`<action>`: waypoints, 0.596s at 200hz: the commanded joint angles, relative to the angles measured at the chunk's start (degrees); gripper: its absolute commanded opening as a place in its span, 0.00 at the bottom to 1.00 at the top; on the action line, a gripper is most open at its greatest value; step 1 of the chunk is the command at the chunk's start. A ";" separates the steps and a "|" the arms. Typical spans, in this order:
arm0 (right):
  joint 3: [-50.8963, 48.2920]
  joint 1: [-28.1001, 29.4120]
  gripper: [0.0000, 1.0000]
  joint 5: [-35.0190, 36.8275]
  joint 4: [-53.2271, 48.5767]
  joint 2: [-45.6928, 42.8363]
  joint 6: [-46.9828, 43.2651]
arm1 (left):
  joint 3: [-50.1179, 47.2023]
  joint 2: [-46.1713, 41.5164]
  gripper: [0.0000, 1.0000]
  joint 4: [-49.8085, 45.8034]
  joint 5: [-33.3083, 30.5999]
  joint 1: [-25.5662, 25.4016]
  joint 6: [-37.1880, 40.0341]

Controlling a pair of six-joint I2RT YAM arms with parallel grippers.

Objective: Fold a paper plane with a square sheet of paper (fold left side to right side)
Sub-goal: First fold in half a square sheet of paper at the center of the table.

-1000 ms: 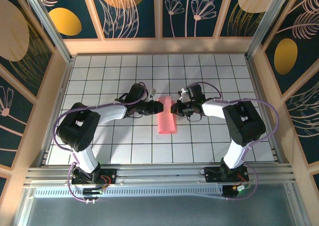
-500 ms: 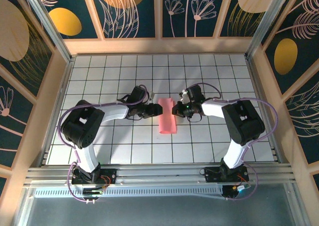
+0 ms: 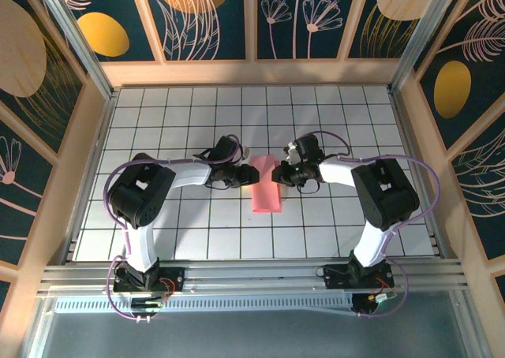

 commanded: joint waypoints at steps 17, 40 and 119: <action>1.53 -1.01 0.28 3.88 -4.93 -3.40 -2.08 | 1.43 2.89 0.37 -6.18 -4.38 -1.31 1.29; 1.38 -2.65 0.38 7.77 -7.57 -6.23 -3.10 | 2.08 3.02 0.39 -8.30 -6.58 -1.66 1.75; -2.27 -8.18 0.48 11.90 -8.52 -12.62 -4.30 | 5.70 4.60 0.46 -12.81 -9.33 -4.40 3.14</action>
